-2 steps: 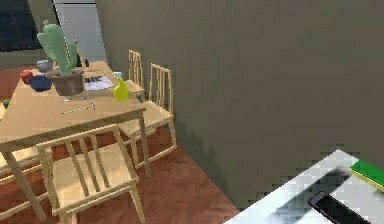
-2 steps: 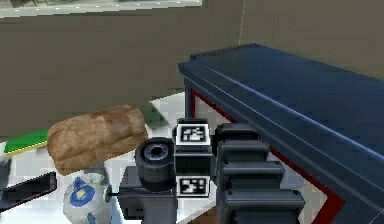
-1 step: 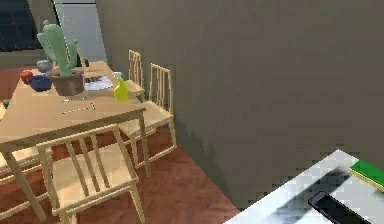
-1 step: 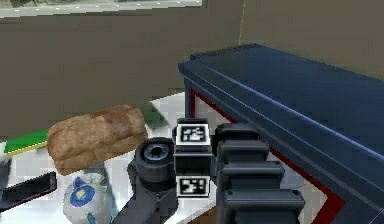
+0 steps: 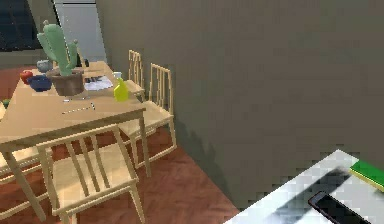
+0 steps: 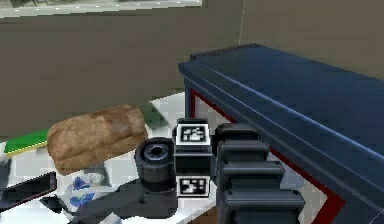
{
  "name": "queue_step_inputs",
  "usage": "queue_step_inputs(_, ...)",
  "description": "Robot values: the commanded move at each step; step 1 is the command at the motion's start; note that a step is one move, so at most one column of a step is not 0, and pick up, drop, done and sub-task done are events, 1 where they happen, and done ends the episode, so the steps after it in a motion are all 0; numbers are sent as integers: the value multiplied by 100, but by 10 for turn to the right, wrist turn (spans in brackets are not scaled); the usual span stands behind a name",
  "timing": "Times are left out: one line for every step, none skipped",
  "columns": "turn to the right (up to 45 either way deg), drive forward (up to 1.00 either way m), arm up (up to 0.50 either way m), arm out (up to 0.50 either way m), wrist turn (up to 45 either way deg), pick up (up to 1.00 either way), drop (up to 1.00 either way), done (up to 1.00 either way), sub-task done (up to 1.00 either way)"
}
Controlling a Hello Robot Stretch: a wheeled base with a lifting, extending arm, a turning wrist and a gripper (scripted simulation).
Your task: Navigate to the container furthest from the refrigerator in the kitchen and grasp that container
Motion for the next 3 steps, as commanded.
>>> queue_step_inputs(0, 0, 0, 0, 450, 0, 0, 0, 0)
queue_step_inputs(0, 0, 0, 0, 450, 0, 0, 0, 0)
queue_step_inputs(0, 0, -12, 0, 0, 0, 0, 0, 0)
